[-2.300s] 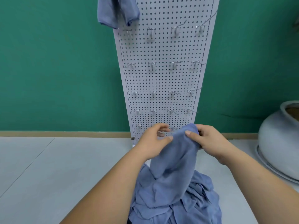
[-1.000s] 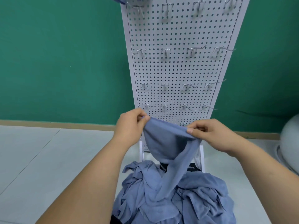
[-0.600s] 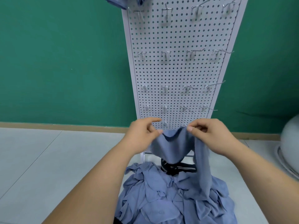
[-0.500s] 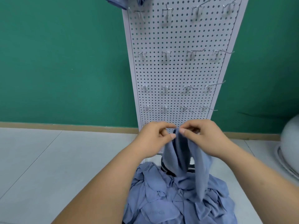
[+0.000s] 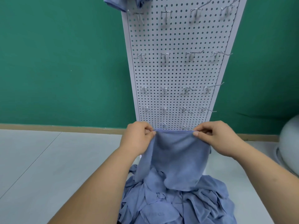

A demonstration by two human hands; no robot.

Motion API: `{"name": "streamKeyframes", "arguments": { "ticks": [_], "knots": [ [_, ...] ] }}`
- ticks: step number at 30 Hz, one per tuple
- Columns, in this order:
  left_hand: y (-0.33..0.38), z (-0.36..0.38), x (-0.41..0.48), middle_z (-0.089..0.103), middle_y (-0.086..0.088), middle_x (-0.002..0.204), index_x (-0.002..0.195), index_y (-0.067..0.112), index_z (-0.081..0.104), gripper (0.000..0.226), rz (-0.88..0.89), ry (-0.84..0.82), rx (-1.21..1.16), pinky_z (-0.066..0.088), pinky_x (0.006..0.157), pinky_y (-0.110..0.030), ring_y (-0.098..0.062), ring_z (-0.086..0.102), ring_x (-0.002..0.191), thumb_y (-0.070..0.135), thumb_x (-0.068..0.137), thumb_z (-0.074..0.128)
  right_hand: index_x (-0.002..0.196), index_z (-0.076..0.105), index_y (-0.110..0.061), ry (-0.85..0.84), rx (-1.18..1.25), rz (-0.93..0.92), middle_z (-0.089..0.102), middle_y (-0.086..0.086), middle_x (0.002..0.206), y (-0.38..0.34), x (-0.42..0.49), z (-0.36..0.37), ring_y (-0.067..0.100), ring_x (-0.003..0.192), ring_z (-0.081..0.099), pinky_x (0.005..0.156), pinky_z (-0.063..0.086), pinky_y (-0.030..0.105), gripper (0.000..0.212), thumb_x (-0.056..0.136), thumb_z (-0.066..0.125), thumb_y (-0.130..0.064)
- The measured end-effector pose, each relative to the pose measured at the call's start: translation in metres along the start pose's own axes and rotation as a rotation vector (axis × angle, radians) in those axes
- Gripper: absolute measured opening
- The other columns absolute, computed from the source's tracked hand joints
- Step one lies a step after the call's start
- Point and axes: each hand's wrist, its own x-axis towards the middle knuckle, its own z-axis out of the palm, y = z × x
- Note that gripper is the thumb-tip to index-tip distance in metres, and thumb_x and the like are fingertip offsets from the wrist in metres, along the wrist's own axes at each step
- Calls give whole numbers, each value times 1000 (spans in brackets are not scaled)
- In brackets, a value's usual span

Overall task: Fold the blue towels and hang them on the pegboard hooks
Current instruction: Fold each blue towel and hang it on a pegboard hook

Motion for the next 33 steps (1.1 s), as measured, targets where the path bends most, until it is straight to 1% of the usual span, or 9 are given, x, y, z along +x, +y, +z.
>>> {"name": "streamKeyframes", "arguments": {
  "ticks": [3, 4, 8, 13, 16, 23, 28, 31, 33],
  "knots": [
    [15, 15, -7, 71, 10, 77, 127, 35, 71, 34, 138, -174, -164, 55, 76, -24, -4, 64, 69, 27, 94, 77, 88, 77, -38, 29, -35, -99, 74, -21, 83, -15, 1, 16, 3, 80, 68, 72, 49, 17, 10, 94, 78, -31],
    [21, 20, -8, 70, 10, 77, 129, 34, 70, 36, 160, -209, -211, 55, 74, -24, -3, 61, 66, 26, 95, 76, 89, 77, -38, 17, -33, -135, 74, -23, 83, -21, 1, 21, 2, 82, 68, 72, 47, 14, 9, 94, 78, -31],
    [30, 33, -9, 58, 13, 67, 98, 29, 77, 3, 154, -218, -213, 45, 60, -24, -3, 48, 57, 29, 97, 74, 94, 80, -39, -34, -14, -180, 76, -22, 87, -35, 1, 32, 2, 87, 68, 77, 51, 17, 5, 95, 76, -35],
    [22, 23, -3, 65, 10, 73, 89, 29, 76, 7, 85, -142, -233, 47, 66, -21, -3, 53, 62, 26, 95, 76, 87, 76, -38, -55, -46, -62, 75, -16, 84, -18, 5, 20, 5, 80, 68, 69, 52, 22, 8, 94, 78, -36],
    [10, 14, 5, 69, 9, 73, 90, 28, 77, 5, 3, -40, -284, 48, 68, -22, -6, 58, 65, 27, 95, 77, 86, 77, -35, -83, -78, 15, 75, -14, 84, 1, 7, 7, 10, 81, 71, 69, 61, 32, 9, 95, 77, -35],
    [-10, 3, 9, 68, 12, 66, 84, 26, 76, 11, -122, 82, -238, 46, 67, -24, -8, 60, 65, 26, 95, 75, 92, 78, -38, 4, -72, 72, 77, -19, 88, 19, 3, -13, 9, 91, 72, 79, 56, 32, 15, 101, 70, -31],
    [-10, 5, 8, 65, 8, 65, 90, 29, 75, 6, -118, 70, -245, 46, 69, -23, -8, 61, 68, 24, 94, 77, 114, 71, -41, -64, 176, 35, 66, 21, 74, -4, -1, -6, 17, 70, 60, 79, 61, 42, 21, 106, 61, -23],
    [-4, 8, 7, 67, 8, 77, 97, 31, 77, 11, -100, 28, -303, 49, 70, -25, -9, 59, 66, 21, 94, 78, 107, 72, -26, -109, 260, 21, 64, 8, 66, -24, -4, -2, 14, 69, 62, 82, 61, 43, 19, 106, 58, -14],
    [1, 8, 5, 69, 7, 90, 99, 33, 76, 17, -84, -11, -342, 51, 71, -26, -12, 57, 68, 17, 94, 77, 109, 70, -23, -193, 283, 14, 73, 7, 80, -33, -7, 0, 15, 79, 67, 87, 60, 41, 18, 102, 60, -9]
  ]
}}
